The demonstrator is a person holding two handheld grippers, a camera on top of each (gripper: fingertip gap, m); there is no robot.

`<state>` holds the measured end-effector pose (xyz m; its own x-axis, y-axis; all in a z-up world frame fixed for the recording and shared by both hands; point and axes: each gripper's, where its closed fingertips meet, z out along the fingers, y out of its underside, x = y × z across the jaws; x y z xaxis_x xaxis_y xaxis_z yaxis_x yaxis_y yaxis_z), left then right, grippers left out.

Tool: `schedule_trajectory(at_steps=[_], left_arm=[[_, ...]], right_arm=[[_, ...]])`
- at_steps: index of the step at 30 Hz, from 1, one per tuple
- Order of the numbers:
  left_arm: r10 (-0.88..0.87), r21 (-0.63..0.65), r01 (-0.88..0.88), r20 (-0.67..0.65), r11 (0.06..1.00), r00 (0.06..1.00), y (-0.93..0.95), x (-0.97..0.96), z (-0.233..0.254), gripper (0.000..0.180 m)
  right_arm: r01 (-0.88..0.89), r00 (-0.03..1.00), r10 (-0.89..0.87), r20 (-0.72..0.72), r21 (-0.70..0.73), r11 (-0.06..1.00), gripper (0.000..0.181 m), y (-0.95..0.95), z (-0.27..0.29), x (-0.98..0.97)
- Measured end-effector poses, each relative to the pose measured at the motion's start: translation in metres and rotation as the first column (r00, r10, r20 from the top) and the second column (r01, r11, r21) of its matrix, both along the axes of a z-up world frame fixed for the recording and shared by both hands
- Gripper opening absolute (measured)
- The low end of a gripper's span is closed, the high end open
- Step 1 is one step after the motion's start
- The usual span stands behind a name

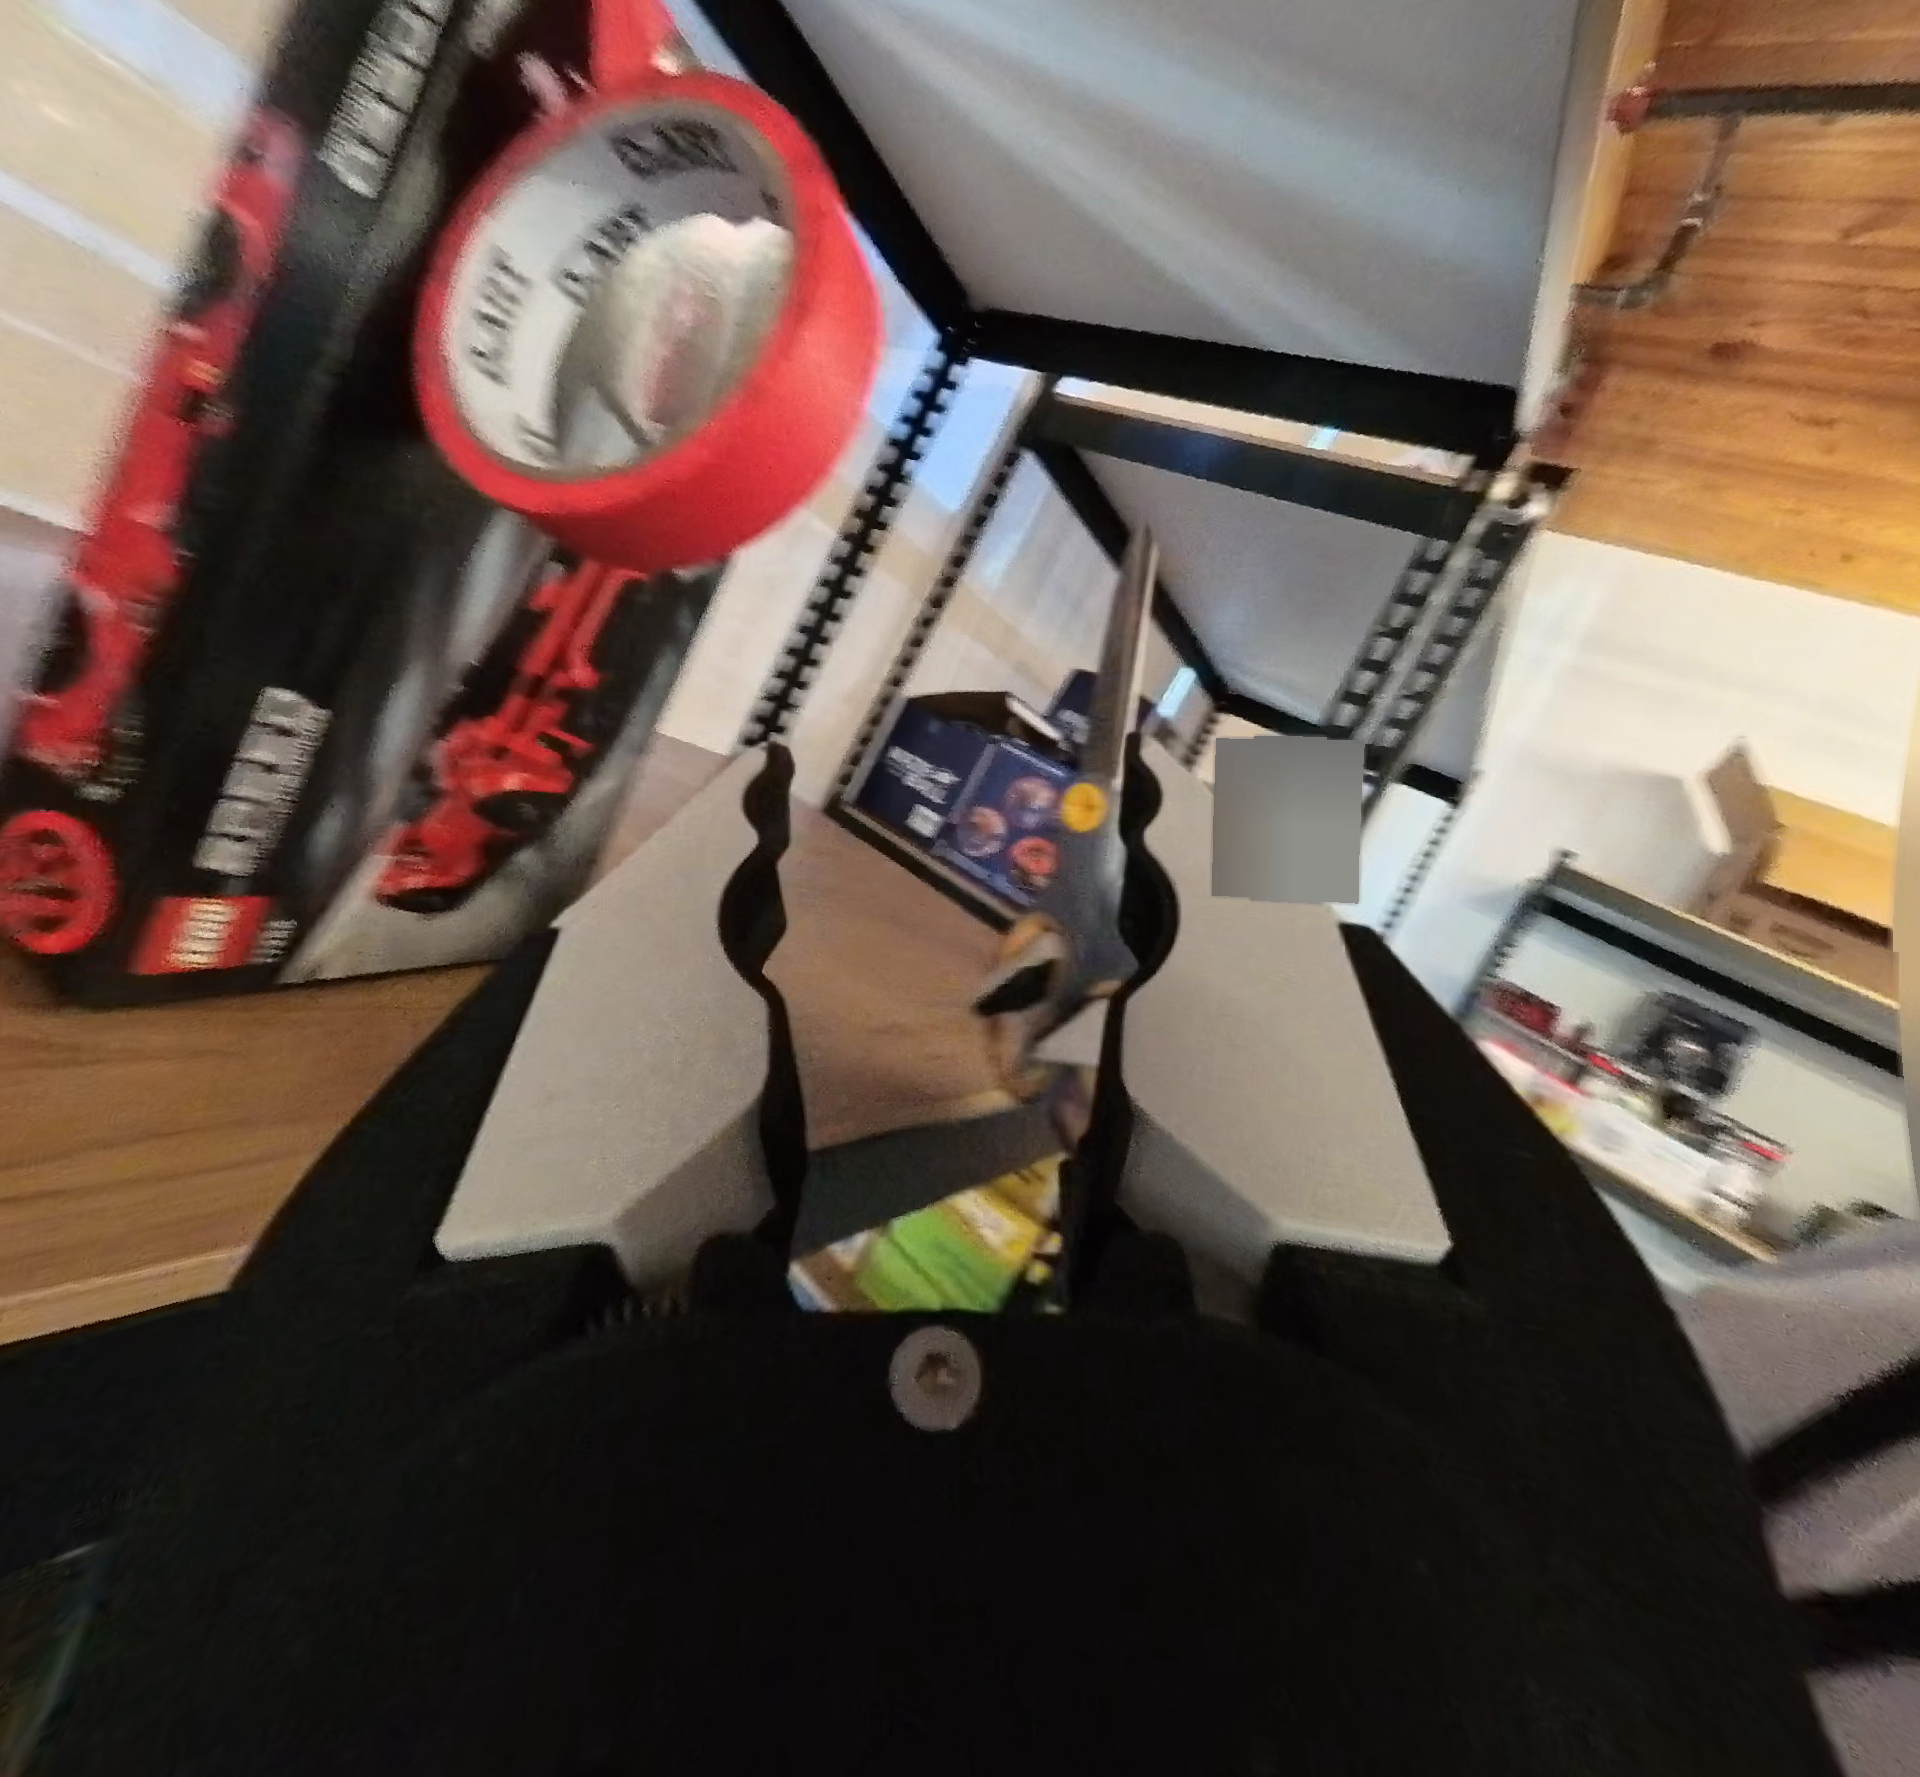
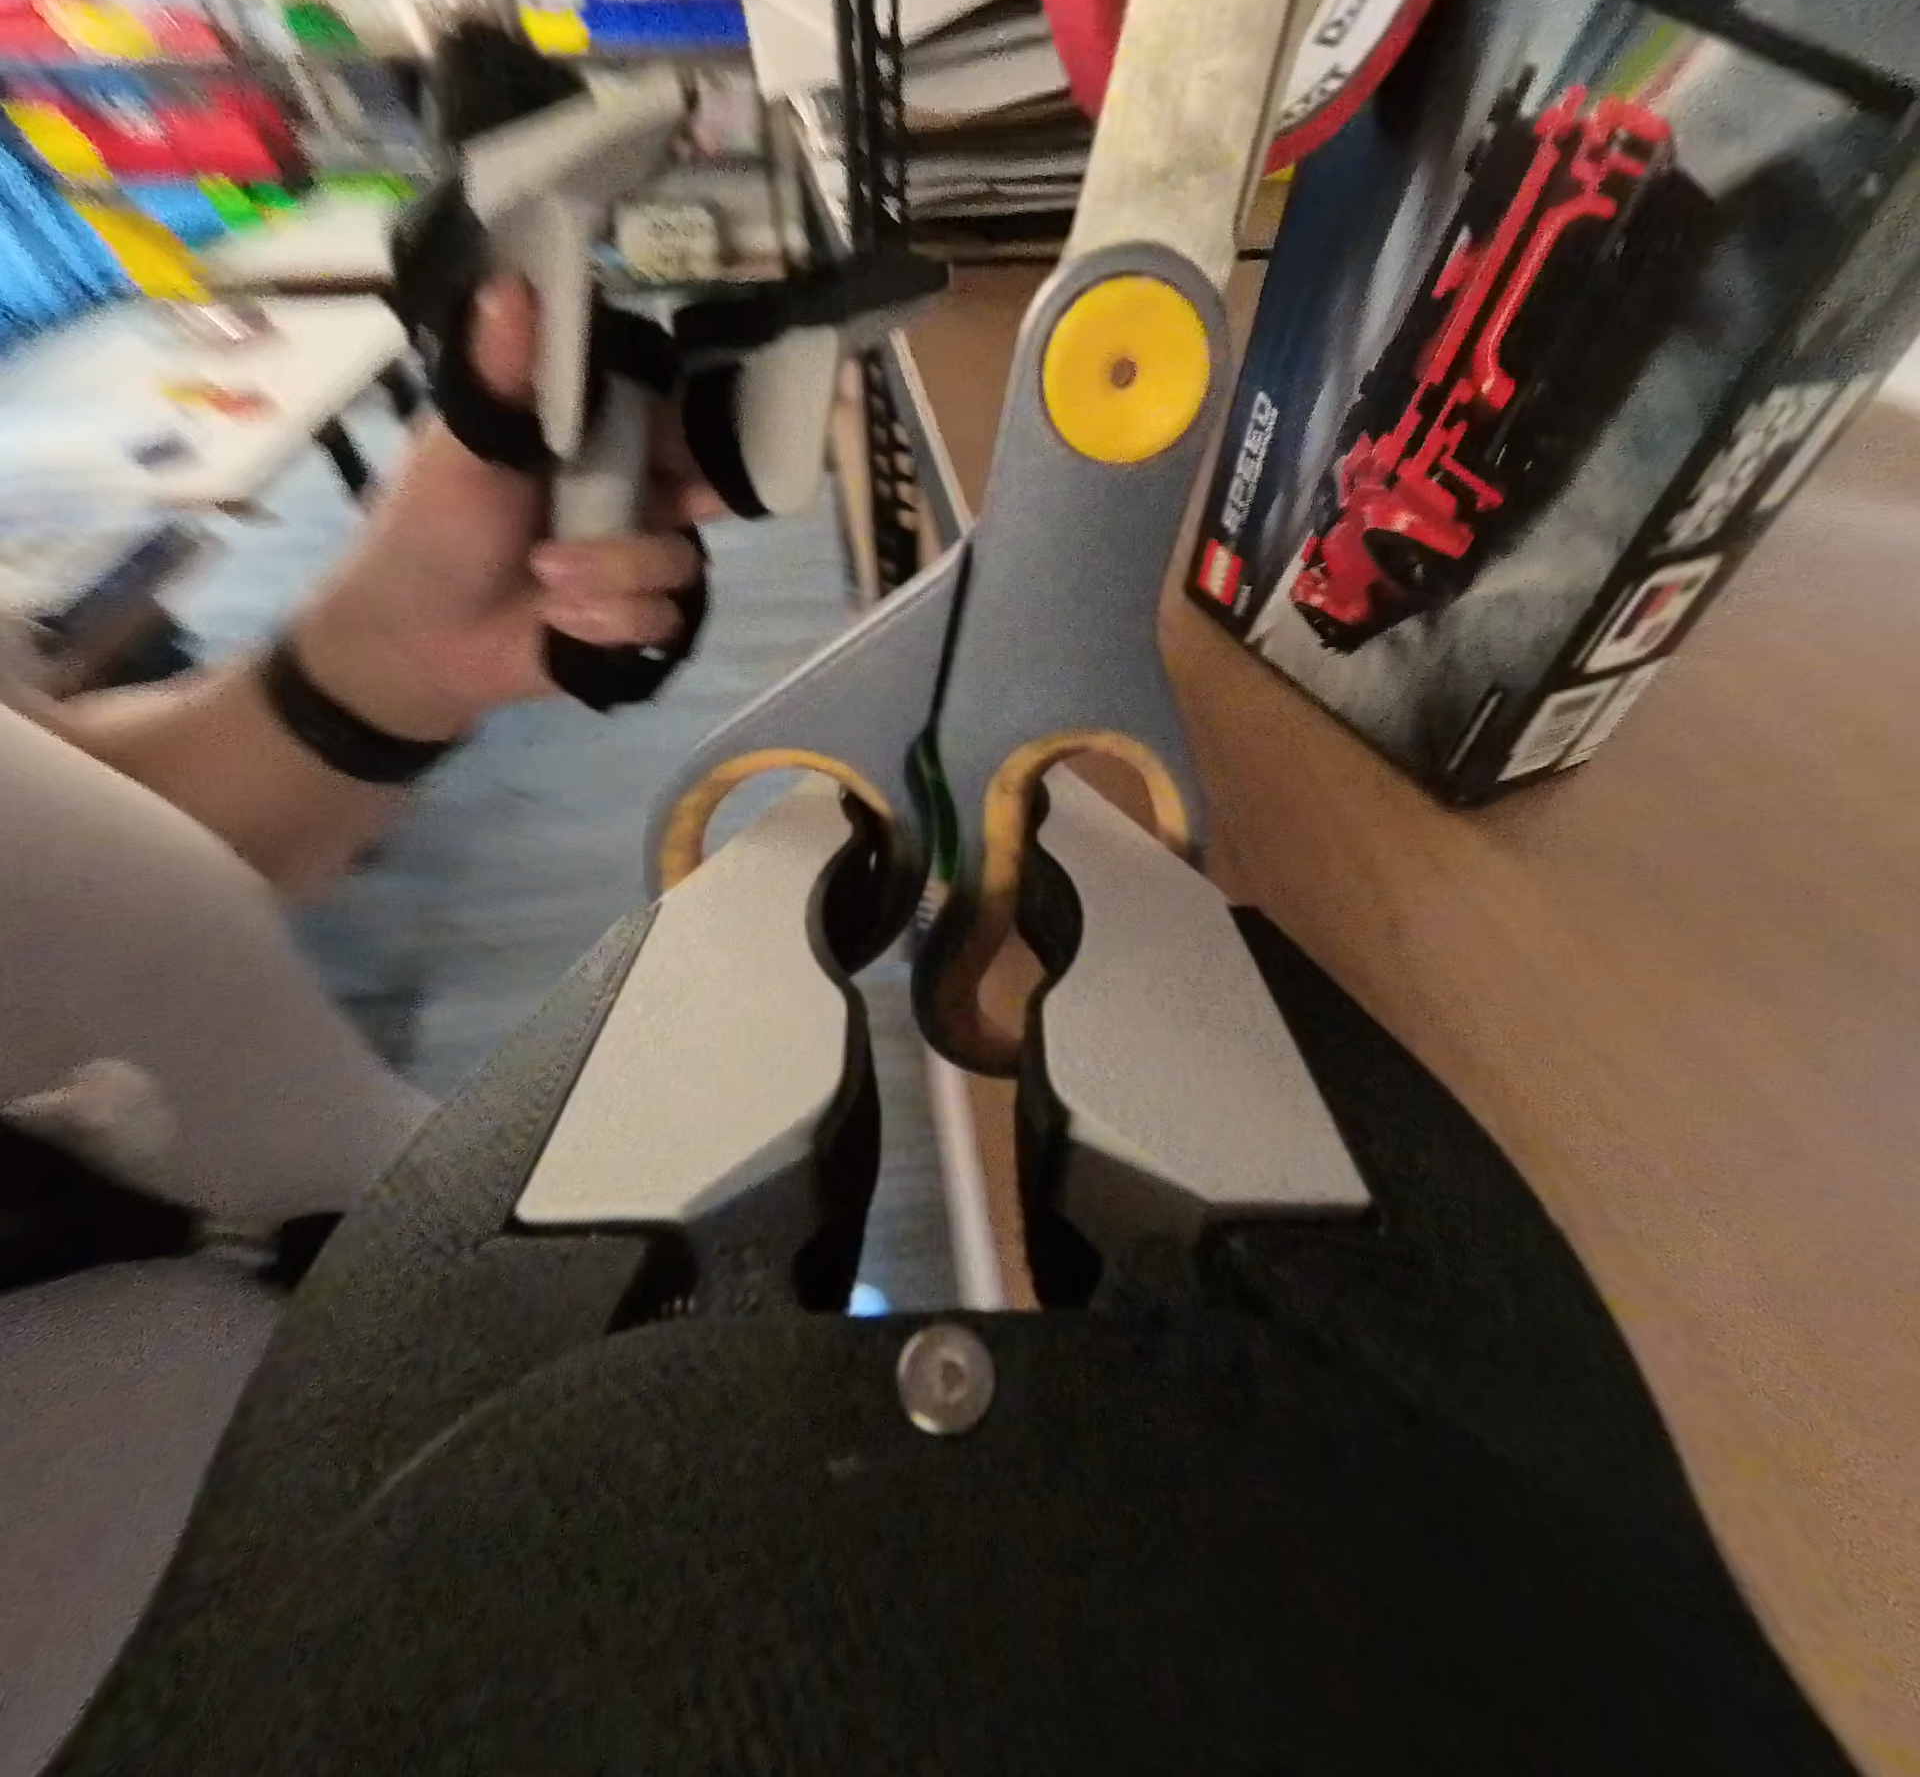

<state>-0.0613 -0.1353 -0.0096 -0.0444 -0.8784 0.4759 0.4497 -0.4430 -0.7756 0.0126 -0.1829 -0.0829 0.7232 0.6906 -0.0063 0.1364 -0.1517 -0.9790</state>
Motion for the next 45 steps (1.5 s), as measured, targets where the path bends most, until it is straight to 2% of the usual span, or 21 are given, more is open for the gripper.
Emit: schedule_trajectory(at_steps=[2, 4, 9, 11, 13, 17, 19, 22, 28, 33, 41, 45], left_arm=[[0.120, 0.003, -0.120, -0.058, 0.993, 0.991, 0.029, -0.002, -0.012, 0.071], [0.231, 0.046, -0.227, -0.150, 0.973, 0.961, 0.057, -0.001, -0.024, 0.074], [0.365, 0.264, -0.293, -0.287, 0.919, 0.886, 0.108, 0.005, -0.015, 0.081], [0.325, 0.313, -0.217, -0.351, 0.925, 0.878, 0.121, 0.014, -0.018, 0.089], [0.221, 0.311, -0.087, -0.430, 0.947, 0.875, 0.125, 0.027, -0.028, 0.093], [0.090, 0.318, 0.117, -0.567, 0.941, 0.819, 0.126, 0.046, -0.051, 0.100], [0.114, 0.359, 0.124, -0.576, 0.925, 0.809, 0.135, 0.051, -0.053, 0.101], [0.099, 0.365, 0.147, -0.576, 0.919, 0.811, 0.145, 0.056, -0.052, 0.095], [0.137, 0.460, 0.250, -0.656, 0.852, 0.742, 0.171, 0.070, -0.070, 0.090], [0.015, 0.454, 0.414, -0.688, 0.789, 0.726, 0.177, 0.085, -0.072, 0.093], [-0.182, 0.446, 0.633, -0.709, 0.633, 0.681, 0.172, 0.096, -0.073, 0.080], [-0.226, 0.407, 0.668, -0.724, 0.623, 0.652, 0.180, 0.103, -0.075, 0.082]], right_arm=[[-0.041, 0.992, 0.032, -0.126, -0.067, 0.997, 0.019, -0.003, 0.007, 0.010], [-0.053, 0.982, 0.035, -0.187, -0.092, 0.994, 0.020, -0.004, 0.011, 0.022], [-0.046, 0.978, 0.019, -0.206, -0.126, 0.991, 0.036, -0.003, 0.014, 0.039], [-0.093, 0.964, 0.051, -0.262, -0.151, 0.984, 0.036, -0.006, 0.019, 0.038], [-0.129, 0.944, 0.072, -0.322, -0.159, 0.979, 0.036, -0.007, 0.025, 0.038], [-0.125, 0.947, 0.072, -0.313, -0.155, 0.980, 0.036, -0.005, 0.029, 0.043], [-0.135, 0.947, 0.083, -0.310, -0.152, 0.979, 0.037, -0.006, 0.033, 0.043], [-0.173, 0.944, 0.118, -0.307, -0.157, 0.972, 0.049, -0.010, 0.038, 0.037], [-0.265, 0.917, 0.189, -0.352, -0.182, 0.947, 0.049, -0.013, 0.054, 0.019], [-0.344, 0.888, 0.239, -0.393, -0.222, 0.912, 0.054, -0.006, 0.066, 0.002], [-0.434, 0.869, 0.292, -0.398, -0.333, 0.837, 0.054, 0.015, 0.072, -0.016], [-0.460, 0.869, 0.309, -0.386, -0.399, 0.793, 0.054, 0.024, 0.076, -0.017]])
